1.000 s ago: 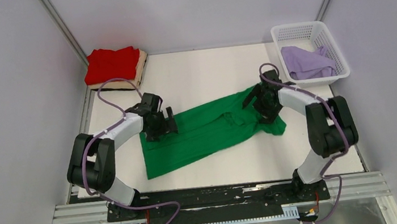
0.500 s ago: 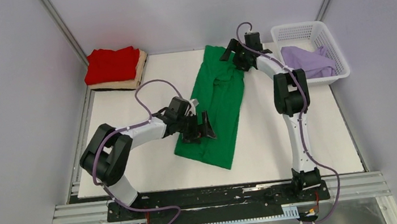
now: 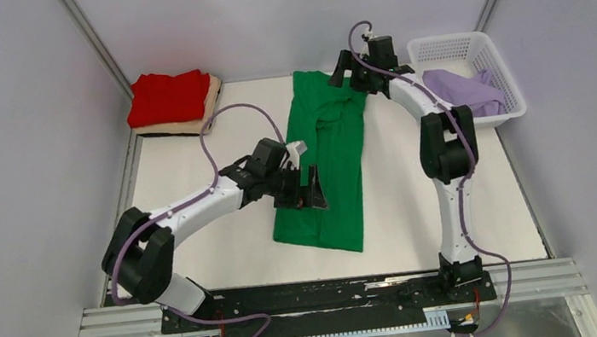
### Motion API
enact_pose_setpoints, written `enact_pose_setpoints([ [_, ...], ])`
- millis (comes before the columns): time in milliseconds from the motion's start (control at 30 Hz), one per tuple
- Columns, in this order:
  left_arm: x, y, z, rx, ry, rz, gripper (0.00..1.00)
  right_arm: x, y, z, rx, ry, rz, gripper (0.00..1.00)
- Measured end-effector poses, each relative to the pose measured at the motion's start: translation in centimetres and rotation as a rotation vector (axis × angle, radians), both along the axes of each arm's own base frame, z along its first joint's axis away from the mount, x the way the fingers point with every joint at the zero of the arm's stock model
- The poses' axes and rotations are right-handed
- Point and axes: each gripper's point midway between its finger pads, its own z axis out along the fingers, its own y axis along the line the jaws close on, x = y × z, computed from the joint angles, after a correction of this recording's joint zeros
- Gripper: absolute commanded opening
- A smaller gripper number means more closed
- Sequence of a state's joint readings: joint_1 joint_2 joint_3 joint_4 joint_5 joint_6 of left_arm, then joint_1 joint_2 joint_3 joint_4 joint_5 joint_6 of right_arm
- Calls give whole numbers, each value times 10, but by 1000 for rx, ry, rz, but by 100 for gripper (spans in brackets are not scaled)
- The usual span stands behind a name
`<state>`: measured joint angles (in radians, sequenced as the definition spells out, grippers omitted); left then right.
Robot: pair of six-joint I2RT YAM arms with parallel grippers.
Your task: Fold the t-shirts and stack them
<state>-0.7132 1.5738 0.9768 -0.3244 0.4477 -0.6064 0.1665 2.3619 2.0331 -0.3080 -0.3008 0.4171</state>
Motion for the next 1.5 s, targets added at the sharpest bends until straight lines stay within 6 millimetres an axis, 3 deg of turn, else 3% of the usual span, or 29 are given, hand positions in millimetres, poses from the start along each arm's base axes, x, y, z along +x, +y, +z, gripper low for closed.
enact_pose_setpoints([
  [67, 4, 5, 22, -6, -68, 19, 100, -28, -7, 24, -11, -8, -15, 100],
  [100, 7, 10, 32, -3, -104, 41, 100, -54, -12, 37, -14, 2, -21, 100],
  [200, 11, 25, 43, 23, -141, 99, 100, -116, -18, 63, 0, -2, -35, 100],
  [267, 12, 37, 36, 52, -128, 138, 100, -168, -19, 63, 8, 33, -38, 100],
  [333, 10, 56, 18, 104, -83, 186, 96, -216, -11, 50, 12, 79, -16, 99],
  [500, -6, 100, -29, 248, 29, 267, 75, -347, 20, -20, -12, 348, 115, 91],
  [600, -15, 109, -39, 285, 58, 268, 65, -399, 22, -39, 0, 470, 141, 84],
  [700, -16, 110, -47, 302, 68, 269, 48, -426, 26, -46, 21, 541, 150, 66],
  [800, -16, 110, -59, 317, 89, 263, 38, -443, 31, -54, 30, 595, 156, 61],
  [967, -22, 109, -72, 319, 129, 249, 11, -467, 34, -74, 6, 693, 158, 50],
  [1033, -23, 108, -73, 313, 127, 246, 1, -473, 34, -80, -5, 725, 154, 41],
  [1300, -29, 105, -73, 265, 130, 251, 0, -492, 41, -98, -41, 793, 152, 1],
  [1500, -52, 109, -71, 234, 161, 242, 0, -506, 46, -92, -31, 763, 175, 0],
])
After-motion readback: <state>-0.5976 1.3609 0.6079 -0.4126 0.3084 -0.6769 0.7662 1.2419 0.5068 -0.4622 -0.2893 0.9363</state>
